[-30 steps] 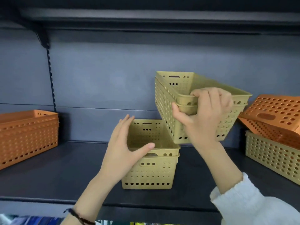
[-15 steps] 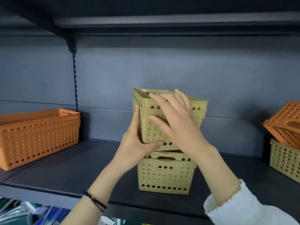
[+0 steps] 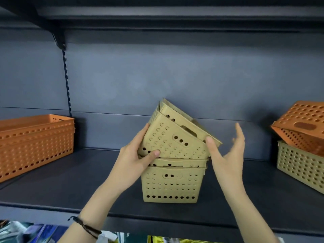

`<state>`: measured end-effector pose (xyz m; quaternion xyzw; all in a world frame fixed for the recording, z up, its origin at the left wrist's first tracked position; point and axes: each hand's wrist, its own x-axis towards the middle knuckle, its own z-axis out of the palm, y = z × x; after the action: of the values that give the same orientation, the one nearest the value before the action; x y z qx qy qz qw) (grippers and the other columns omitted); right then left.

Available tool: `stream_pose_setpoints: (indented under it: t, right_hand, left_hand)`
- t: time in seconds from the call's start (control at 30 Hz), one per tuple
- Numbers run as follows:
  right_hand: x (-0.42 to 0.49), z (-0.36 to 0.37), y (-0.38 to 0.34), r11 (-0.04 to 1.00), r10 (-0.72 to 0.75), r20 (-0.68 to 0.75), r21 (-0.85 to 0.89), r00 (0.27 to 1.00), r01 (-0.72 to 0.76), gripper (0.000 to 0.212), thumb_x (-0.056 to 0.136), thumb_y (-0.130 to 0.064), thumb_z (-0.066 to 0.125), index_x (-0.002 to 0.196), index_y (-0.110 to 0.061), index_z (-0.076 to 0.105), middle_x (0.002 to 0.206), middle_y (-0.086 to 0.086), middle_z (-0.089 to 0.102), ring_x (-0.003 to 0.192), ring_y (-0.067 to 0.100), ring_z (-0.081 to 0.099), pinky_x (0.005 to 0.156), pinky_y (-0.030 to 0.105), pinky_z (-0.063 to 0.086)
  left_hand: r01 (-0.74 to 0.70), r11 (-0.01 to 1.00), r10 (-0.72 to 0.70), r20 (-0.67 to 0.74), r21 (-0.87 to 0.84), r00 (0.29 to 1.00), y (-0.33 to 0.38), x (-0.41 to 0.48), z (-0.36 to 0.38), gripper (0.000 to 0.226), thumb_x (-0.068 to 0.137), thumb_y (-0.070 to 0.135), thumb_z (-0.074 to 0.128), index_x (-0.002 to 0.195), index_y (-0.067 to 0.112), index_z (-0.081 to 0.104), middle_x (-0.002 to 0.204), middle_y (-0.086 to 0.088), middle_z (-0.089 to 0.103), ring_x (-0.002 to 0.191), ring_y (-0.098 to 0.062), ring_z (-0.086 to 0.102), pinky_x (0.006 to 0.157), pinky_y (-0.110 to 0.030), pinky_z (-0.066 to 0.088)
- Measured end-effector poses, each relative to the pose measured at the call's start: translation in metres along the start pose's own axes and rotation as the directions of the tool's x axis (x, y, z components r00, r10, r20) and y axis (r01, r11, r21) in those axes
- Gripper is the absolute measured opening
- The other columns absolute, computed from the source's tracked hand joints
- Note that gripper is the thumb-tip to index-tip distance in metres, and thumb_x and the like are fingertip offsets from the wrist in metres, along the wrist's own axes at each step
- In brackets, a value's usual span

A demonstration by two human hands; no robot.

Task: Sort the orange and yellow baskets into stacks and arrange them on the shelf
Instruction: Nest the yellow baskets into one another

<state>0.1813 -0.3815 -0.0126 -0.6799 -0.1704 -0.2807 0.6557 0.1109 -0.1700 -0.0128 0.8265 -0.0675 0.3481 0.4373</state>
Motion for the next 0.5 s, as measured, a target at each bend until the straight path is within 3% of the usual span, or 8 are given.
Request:
stream_pose_setpoints:
  t: [0.07, 0.1, 0.17, 0.23, 0.3, 0.43, 0.5]
  right_hand:
    - [-0.003, -0.005, 0.009, 0.987, 0.129, 0.162, 0.073, 0.978, -0.142, 0.078, 0.079, -0.052, 0.058, 0.149, -0.03, 0.031, 0.139, -0.015, 0.047, 0.124, -0.008, 0.046, 0.092, 0.013, 0.039]
    - [-0.004, -0.004, 0.012, 0.979, 0.143, 0.25, 0.104, 0.958, -0.173, 0.063, 0.084, -0.05, 0.055, 0.141, -0.028, 0.043, 0.127, -0.018, 0.058, 0.108, -0.016, 0.055, 0.08, 0.005, 0.043]
    - [-0.003, -0.001, 0.015, 0.98, 0.107, 0.316, 0.124, 0.943, -0.153, 0.044, 0.086, -0.05, 0.05, 0.124, -0.031, 0.058, 0.109, -0.021, 0.068, 0.093, -0.017, 0.06, 0.068, 0.004, 0.046]
    - [0.004, 0.002, 0.008, 0.98, 0.046, 0.302, 0.17, 0.952, -0.101, 0.038, 0.088, -0.048, 0.049, 0.122, -0.033, 0.058, 0.106, -0.022, 0.07, 0.098, -0.013, 0.062, 0.075, 0.011, 0.049]
    - [0.015, 0.005, 0.001, 0.974, -0.026, 0.301, 0.221, 0.953, -0.043, 0.04, 0.095, -0.041, 0.047, 0.133, -0.031, 0.051, 0.114, -0.022, 0.068, 0.108, -0.006, 0.062, 0.084, 0.018, 0.052]
    - [0.019, 0.006, 0.003, 0.97, -0.046, 0.313, 0.24, 0.949, -0.032, 0.058, 0.087, -0.05, 0.053, 0.142, -0.036, 0.041, 0.13, -0.014, 0.062, 0.118, 0.002, 0.059, 0.1, 0.037, 0.049]
    - [0.009, 0.003, 0.015, 0.974, -0.017, 0.343, 0.218, 0.939, -0.062, 0.056, 0.085, -0.049, 0.056, 0.138, -0.04, 0.043, 0.134, -0.013, 0.06, 0.122, 0.003, 0.057, 0.103, 0.04, 0.047]
  left_hand:
    - [-0.007, 1.0, 0.007, -0.006, 0.0, 1.0, 0.001, 0.0, 0.001, 0.074, 0.086, 0.022, 0.068, 0.148, 0.037, 0.03, 0.122, 0.03, 0.055, 0.095, 0.015, 0.057, 0.07, -0.001, 0.04]
    - [-0.007, 1.0, 0.007, -0.005, -0.01, 1.0, 0.002, 0.0, 0.002, 0.073, 0.087, 0.021, 0.068, 0.148, 0.036, 0.031, 0.122, 0.031, 0.054, 0.097, 0.018, 0.056, 0.073, 0.0, 0.04]
    - [-0.009, 0.999, 0.008, -0.01, -0.036, 1.0, 0.002, 0.001, 0.005, 0.072, 0.087, 0.02, 0.068, 0.148, 0.033, 0.032, 0.122, 0.034, 0.053, 0.105, 0.023, 0.052, 0.08, 0.001, 0.039]
    - [-0.007, 0.998, 0.006, -0.029, -0.056, 1.0, 0.002, 0.002, 0.01, 0.07, 0.088, 0.022, 0.067, 0.148, 0.031, 0.033, 0.123, 0.032, 0.055, 0.111, 0.019, 0.052, 0.086, -0.002, 0.041]
    - [0.012, 0.997, -0.015, -0.042, -0.072, 0.999, 0.0, 0.0, 0.014, 0.062, 0.086, 0.03, 0.067, 0.142, 0.032, 0.039, 0.123, 0.03, 0.058, 0.111, 0.015, 0.054, 0.089, -0.008, 0.045]
    - [0.076, 0.997, -0.078, -0.058, -0.035, 0.995, -0.008, -0.006, 0.019, 0.049, 0.073, 0.057, 0.062, 0.112, 0.035, 0.042, 0.129, 0.018, 0.055, 0.108, 0.024, 0.047, 0.084, -0.001, 0.039]
    - [0.074, 0.995, -0.082, -0.126, -0.062, 0.989, -0.018, -0.008, 0.021, 0.068, 0.068, 0.066, 0.064, 0.118, 0.03, 0.037, 0.149, 0.01, 0.038, 0.13, 0.01, 0.038, 0.105, -0.015, 0.033]
